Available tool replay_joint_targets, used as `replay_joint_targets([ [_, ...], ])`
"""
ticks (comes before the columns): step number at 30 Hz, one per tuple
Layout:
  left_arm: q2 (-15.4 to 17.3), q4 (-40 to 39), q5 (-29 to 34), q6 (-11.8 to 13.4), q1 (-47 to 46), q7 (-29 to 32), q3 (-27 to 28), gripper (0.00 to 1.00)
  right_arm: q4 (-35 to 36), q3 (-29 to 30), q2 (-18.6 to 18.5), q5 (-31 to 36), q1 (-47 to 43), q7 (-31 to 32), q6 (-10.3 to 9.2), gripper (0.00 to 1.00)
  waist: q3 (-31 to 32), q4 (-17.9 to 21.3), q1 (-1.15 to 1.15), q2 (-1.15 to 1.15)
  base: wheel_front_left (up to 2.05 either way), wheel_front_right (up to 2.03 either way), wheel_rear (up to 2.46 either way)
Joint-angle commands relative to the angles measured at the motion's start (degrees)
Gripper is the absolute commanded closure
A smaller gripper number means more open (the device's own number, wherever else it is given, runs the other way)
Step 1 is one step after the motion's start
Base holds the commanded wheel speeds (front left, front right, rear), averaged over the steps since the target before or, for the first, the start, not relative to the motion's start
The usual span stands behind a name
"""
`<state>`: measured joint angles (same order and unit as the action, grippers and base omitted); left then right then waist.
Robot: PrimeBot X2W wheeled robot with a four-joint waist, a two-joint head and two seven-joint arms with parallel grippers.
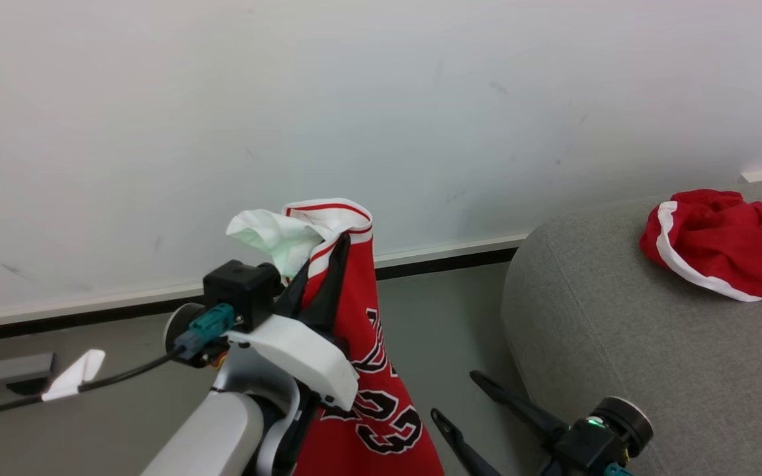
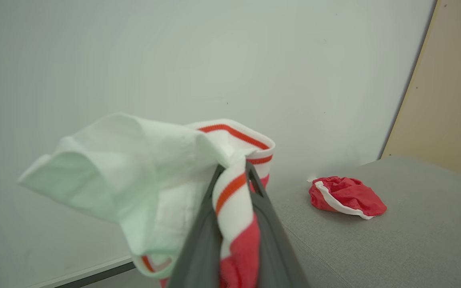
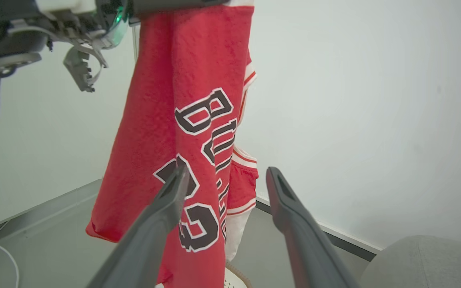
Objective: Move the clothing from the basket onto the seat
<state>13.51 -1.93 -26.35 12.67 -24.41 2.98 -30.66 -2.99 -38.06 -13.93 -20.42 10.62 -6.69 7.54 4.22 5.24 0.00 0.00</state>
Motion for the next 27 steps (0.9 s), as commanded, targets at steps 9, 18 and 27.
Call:
replay_joint_targets([
  [9,-1.26,0.89,0.44,-0.92,-1.75,-0.08,-1.99,1.00,-6.75,-5.05,1.83,0.00,9.35,2.23,-0.11,0.00,-0.84,-2.43,0.00,0.00,0.00,0.00,0.00],
  [18,-2.52,1.60,0.69,-1.68,-3.16,0.14,-3.78,1.00,-22.53,-8.94,9.03,-0.76,19.42,1.67,-0.12,0.00,-1.43,-4.24,0.00,0.00,0.00,0.00,0.00],
  [27,-3.61,2.81,-0.16,-2.43,-4.08,0.07,-5.00,1.00,-34.03,-14.37,10.91,-12.54,26.03,-4.90,-0.12,1.00,-1.07,-5.53,0.00,0.00,0.00,0.00,0.00],
])
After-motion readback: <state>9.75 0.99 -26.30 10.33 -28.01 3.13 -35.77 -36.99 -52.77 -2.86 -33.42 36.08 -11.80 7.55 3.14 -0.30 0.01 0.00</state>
